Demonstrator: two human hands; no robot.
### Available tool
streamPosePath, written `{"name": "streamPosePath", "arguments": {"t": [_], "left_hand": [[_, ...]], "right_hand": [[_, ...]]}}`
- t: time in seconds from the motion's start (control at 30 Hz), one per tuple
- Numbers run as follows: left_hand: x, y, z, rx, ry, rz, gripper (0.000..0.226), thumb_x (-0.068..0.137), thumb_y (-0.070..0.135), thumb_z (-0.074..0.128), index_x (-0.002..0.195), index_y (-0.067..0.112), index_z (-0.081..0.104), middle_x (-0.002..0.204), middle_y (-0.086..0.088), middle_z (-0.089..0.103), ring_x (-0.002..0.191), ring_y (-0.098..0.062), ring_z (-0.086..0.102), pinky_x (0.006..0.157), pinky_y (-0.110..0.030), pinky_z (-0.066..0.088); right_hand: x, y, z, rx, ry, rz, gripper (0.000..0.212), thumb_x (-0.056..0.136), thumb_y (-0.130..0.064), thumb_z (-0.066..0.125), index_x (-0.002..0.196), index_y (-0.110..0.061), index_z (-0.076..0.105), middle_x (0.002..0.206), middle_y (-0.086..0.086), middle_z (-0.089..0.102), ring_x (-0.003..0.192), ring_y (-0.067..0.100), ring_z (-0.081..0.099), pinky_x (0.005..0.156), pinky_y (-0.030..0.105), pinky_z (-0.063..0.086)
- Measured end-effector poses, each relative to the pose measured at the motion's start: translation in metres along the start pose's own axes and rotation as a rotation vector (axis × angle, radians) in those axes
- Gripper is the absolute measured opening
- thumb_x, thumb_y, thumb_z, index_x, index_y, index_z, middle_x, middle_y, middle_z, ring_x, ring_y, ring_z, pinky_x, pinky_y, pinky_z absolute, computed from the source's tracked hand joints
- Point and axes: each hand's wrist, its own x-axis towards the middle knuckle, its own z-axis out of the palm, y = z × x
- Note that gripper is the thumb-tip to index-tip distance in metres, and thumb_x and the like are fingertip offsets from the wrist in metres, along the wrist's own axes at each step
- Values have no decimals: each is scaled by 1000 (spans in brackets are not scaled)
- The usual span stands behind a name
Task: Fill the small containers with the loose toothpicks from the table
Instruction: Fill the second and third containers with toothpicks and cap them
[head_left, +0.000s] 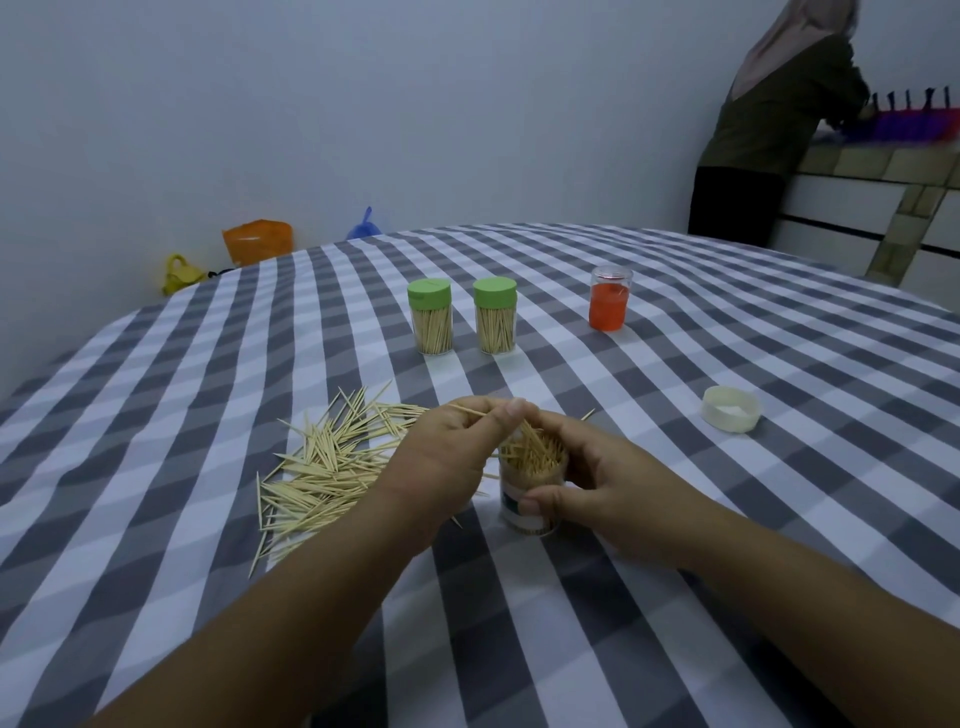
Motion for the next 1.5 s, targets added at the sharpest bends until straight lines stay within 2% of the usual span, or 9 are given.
{"name": "streamPosePath", "arguments": {"t": [0.17,0.33,0.53,0.7,0.83,1.03,1.23,1.37,1.5], "left_hand": [[-4,6,-7,58,-65,-14,29,98,40,35,96,43,63,107,21,52,103,1,45,80,-20,36],[0,-3,-1,106,-119,-159,60,90,64,39,142,34,40,150,2,36,136,-17,33,107,-39,31],[2,-5,-6,137,-193,-168,82,79,75,40,149,37,23,159,3,14,145,-22,16,116,-48,19],[8,3,-51,233,-389,-97,85,62,39,85,133,46,40,125,12,52,112,-9,55,91,-25,50],[13,-4,-56,160,-350,-38,49,65,8,75,109,26,63,93,-1,71,85,-14,70,70,-17,53],[11,-6,-38,230,-120,198,16,59,42,70,73,36,74,84,8,74,75,-15,66,69,-22,56],[9,-6,-20,408,-89,313,2,74,44,66,76,45,67,77,9,63,75,-4,60,69,-18,51],[6,0,-31,273,-189,232,29,71,57,72,97,48,68,91,-10,65,86,-40,58,80,-49,54],[5,5,-45,263,-397,117,57,62,31,79,110,50,56,85,19,59,74,-16,53,75,-33,53]], "right_hand": [[1,2,0,-3,5,12,73,81,-21,71,144,-29,35,130,-7,55,115,8,56,99,32,49],[1,2,0,-10,6,15,71,83,-20,70,144,-30,35,128,-9,55,115,7,57,98,32,50],[1,4,0,-3,5,15,69,82,-22,70,143,-28,37,126,-8,58,113,8,58,98,34,49],[2,1,-1,-28,6,42,73,80,-25,72,142,-33,34,131,-11,54,114,4,56,95,23,50],[1,2,0,4,2,55,75,78,-25,73,142,-32,35,130,-10,55,114,6,57,96,27,50],[2,2,0,-8,4,41,74,79,-26,73,143,-31,36,127,-8,56,113,8,57,94,31,52],[1,2,0,5,-5,32,72,80,-26,70,143,-30,35,129,-6,55,116,12,56,94,35,52],[0,2,0,19,-5,24,69,81,-22,70,142,-29,37,126,-6,57,114,10,57,95,34,52],[0,1,0,-7,2,30,72,81,-22,70,144,-28,35,130,-5,54,116,10,56,97,32,51]]}}
